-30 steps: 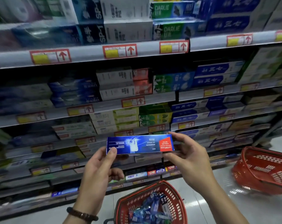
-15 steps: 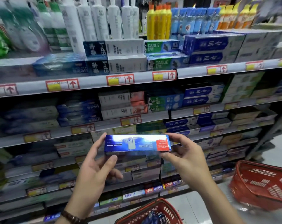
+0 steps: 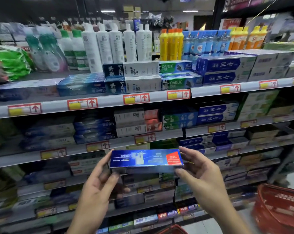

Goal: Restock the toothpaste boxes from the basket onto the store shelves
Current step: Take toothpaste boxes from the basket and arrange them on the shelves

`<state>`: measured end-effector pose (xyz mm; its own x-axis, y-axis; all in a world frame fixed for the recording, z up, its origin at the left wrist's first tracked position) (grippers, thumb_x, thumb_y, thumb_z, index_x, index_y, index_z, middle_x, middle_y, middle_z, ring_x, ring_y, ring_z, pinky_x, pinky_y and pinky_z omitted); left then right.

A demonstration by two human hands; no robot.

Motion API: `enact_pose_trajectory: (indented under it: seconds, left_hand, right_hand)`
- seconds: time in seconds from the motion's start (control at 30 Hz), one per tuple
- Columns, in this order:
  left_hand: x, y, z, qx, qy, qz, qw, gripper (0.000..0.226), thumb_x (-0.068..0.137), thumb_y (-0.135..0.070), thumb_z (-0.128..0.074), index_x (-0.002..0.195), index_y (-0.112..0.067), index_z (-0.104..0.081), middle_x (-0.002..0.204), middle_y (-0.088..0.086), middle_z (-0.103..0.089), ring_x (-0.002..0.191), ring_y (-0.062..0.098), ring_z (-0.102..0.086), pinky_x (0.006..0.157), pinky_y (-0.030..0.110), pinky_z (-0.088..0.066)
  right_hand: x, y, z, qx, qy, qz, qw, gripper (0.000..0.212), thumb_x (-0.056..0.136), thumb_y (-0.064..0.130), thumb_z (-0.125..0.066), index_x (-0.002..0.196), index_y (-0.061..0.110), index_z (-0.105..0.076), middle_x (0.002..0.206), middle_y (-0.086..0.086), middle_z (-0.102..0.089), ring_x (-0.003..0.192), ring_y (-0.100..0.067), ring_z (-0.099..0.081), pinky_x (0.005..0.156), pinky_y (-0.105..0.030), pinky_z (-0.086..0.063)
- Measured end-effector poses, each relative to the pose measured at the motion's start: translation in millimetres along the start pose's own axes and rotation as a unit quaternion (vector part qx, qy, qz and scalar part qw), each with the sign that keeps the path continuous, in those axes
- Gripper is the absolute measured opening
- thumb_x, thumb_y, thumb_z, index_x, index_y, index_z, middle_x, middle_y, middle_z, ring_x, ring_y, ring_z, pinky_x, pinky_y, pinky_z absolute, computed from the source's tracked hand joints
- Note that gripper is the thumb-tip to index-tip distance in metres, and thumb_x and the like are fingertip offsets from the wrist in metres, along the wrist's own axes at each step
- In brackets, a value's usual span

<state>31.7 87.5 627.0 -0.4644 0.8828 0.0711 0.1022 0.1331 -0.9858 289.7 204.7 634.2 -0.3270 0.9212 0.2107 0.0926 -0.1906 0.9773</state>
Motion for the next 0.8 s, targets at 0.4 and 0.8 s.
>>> enact_pose_trajectory:
  seconds: [0.4, 0.8]
  left_hand:
    - [-5.1, 0.4, 6.2, -0.023, -0.088, 0.010, 0.996, 0.039, 0.081, -0.034, -0.071, 0.117, -0.049, -0.068, 0.118, -0.008, -0.078, 0.106, 0.027, -0.076, 0.081, 0.048, -0.058]
    - [-8.3, -26.3, 5.7, -0.026, -0.132, -0.012, 0.991, 0.038, 0.086, -0.035, -0.067, 0.124, -0.039, -0.066, 0.109, -0.010, -0.079, 0.073, 0.037, -0.077, 0.070, 0.042, -0.056]
  right_hand:
    - [-0.2, 8.5, -13.3, -0.012, -0.030, 0.029, 0.999, 0.036, 0.083, 0.028, -0.081, 0.118, 0.022, -0.073, 0.107, -0.003, -0.079, 0.101, -0.023, -0.076, 0.089, -0.039, -0.064]
    - [0.7, 11.3, -25.9, 0.001, 0.009, 0.014, 1.000, 0.041, 0.092, -0.006, -0.074, 0.127, 0.017, -0.073, 0.114, -0.001, -0.080, 0.109, -0.018, -0.076, 0.087, -0.027, -0.062]
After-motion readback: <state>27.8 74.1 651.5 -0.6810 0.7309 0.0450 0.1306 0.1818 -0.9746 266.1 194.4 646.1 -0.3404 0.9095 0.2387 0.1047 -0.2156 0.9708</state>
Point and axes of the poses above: each hand's wrist, its own x-axis towards the middle knuckle, its own z-axis out of the back of the hand, y = z × x, the point moved 3 cm from there along x, towards the middle knuckle
